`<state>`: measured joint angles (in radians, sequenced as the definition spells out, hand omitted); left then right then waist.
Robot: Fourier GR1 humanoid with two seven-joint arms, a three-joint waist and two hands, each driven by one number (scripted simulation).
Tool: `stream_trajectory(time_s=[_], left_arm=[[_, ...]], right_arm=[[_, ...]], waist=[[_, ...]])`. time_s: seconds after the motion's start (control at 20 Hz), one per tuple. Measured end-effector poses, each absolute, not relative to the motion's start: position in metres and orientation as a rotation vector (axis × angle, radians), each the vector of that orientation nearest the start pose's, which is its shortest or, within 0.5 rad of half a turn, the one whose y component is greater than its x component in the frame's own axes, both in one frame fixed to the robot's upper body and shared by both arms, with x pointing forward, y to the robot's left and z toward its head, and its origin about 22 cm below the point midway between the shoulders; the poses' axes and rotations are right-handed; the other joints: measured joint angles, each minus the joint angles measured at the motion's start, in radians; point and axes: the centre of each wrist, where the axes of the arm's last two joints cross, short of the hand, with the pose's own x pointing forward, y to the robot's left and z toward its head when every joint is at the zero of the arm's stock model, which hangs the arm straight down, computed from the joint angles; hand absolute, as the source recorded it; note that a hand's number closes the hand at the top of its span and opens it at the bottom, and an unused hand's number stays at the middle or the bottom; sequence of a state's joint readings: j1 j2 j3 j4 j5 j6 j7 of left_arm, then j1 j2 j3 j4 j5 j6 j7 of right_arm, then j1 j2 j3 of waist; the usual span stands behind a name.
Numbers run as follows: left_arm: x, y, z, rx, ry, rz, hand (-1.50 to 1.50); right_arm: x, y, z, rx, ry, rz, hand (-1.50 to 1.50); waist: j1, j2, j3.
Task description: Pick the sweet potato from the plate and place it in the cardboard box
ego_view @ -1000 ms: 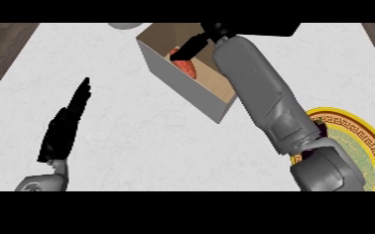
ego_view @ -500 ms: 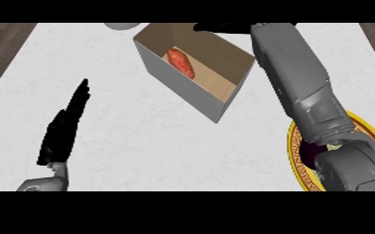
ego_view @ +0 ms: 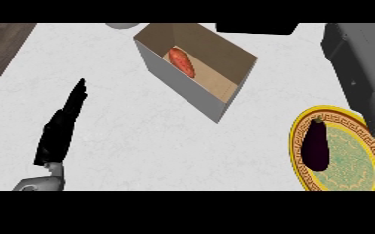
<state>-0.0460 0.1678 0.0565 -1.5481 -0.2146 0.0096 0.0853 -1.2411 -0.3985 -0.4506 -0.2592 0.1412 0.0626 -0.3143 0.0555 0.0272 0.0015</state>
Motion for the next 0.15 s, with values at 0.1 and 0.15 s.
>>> stream_trajectory(time_s=[0.1,0.15], left_arm=[[0.251,0.275,0.016,0.344,-1.489,-0.235,0.00],[0.252,0.274,0.016,0.343,-1.489,-0.238,0.00]], right_arm=[[0.469,-0.303,0.177,-0.135,-1.820,0.093,-1.50],[0.466,-0.315,0.178,-0.131,-1.826,0.096,-1.50]], waist=[[0.004,0.001,0.000],[0.006,0.002,0.001]])
